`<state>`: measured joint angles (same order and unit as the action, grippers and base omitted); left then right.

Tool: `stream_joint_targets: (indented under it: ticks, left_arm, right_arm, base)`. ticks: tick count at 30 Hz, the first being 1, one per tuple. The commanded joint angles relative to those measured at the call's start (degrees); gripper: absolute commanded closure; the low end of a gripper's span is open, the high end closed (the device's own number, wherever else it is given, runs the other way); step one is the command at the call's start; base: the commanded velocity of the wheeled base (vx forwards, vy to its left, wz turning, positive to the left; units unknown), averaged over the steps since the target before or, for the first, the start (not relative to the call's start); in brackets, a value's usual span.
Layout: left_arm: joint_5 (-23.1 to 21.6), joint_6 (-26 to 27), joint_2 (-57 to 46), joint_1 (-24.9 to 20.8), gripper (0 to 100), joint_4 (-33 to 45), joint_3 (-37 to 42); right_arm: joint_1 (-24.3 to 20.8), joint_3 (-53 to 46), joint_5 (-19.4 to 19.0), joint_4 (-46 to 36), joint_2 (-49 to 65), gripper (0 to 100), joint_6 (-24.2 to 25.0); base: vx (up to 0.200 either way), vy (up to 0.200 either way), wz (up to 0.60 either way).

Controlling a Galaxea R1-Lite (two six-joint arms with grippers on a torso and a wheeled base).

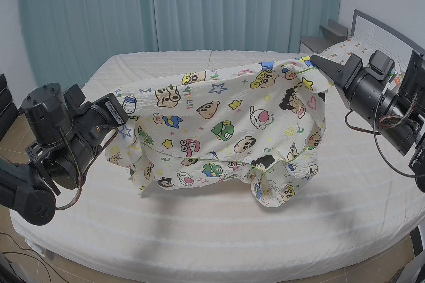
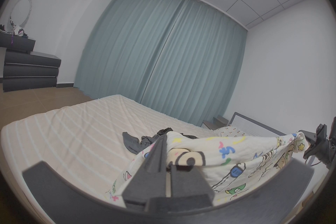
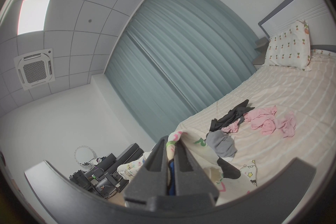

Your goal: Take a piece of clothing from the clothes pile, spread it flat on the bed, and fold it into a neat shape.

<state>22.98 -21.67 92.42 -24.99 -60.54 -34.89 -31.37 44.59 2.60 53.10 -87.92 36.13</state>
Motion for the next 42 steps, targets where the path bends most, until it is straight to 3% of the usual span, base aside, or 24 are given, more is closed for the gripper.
stream_joint_targets:
  ticks: [1, 36, 42]
  left_arm:
    - [0.05, -0.03, -0.75, 0.91, 100, -0.11, 0.00]
    - [-0.04, -0.03, -3.56, 4.34, 100, 0.33, 0.88]
    - [0.05, -0.03, -3.65, 4.25, 100, 0.33, 1.05]
  right_arm:
    - [-0.89, 0.58, 0.04, 0.07, -0.59, 100, -0.10]
    - [-4.49, 2.43, 0.30, -0.02, -2.43, 100, -0.45]
    - [-4.49, 2.25, 0.13, -0.02, -1.82, 100, -0.45]
  base:
    - [0.000, 0.200, 0.00]
    - [0.000, 0.200, 0.00]
    - [0.000, 0.000, 0.00]
